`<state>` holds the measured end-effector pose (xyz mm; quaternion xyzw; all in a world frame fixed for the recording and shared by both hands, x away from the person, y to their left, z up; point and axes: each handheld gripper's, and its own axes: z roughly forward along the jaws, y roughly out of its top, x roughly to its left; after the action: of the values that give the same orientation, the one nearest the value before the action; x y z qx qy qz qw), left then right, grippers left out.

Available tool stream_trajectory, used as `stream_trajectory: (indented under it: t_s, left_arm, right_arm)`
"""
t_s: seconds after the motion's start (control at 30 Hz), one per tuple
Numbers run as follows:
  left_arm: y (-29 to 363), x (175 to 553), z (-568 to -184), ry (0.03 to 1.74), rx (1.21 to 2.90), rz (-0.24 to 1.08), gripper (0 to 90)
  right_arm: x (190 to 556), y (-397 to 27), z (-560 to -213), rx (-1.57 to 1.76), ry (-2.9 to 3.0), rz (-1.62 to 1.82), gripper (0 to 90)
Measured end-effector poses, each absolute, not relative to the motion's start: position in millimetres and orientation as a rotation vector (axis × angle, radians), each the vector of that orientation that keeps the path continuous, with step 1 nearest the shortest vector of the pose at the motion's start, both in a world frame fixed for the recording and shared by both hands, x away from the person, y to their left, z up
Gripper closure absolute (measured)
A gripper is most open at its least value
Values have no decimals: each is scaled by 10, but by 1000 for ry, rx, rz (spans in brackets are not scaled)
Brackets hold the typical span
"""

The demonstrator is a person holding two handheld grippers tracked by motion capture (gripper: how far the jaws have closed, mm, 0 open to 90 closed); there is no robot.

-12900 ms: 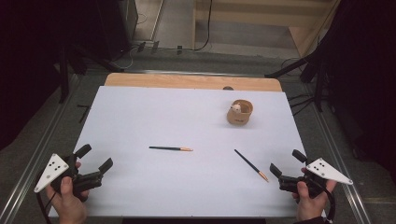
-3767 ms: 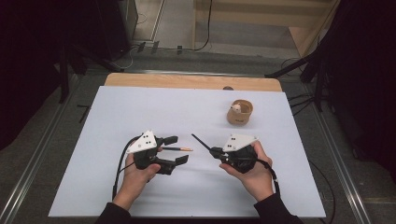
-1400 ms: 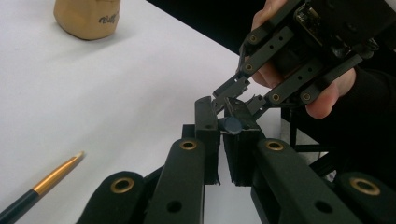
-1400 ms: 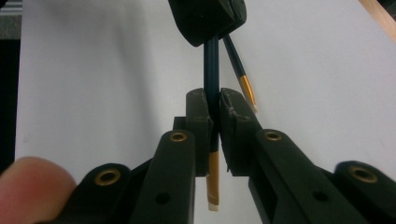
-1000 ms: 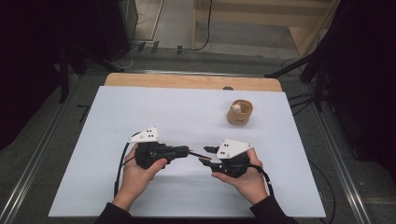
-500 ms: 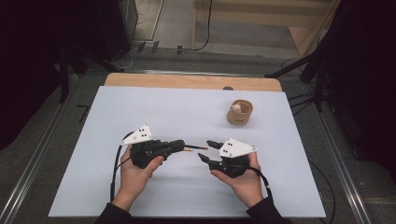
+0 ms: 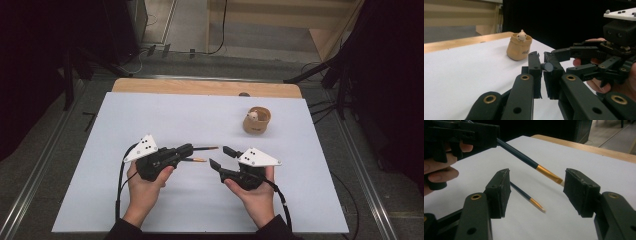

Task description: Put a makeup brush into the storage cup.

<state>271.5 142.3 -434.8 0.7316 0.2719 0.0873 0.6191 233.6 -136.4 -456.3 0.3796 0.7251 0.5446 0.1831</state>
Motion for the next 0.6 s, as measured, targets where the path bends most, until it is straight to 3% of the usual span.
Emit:
stream_trajectory:
  t_s: [0.13,0.6]
  left_arm:
    - [1420,2705,-4353,627,1671,234,853]
    - [1402,2676,-4379,629,1633,306,853]
  right_arm:
    - [2323,-1337,-4570,1122,1998,1573,344]
    - [2288,-1243,-4556,1200,1917,1628,332]
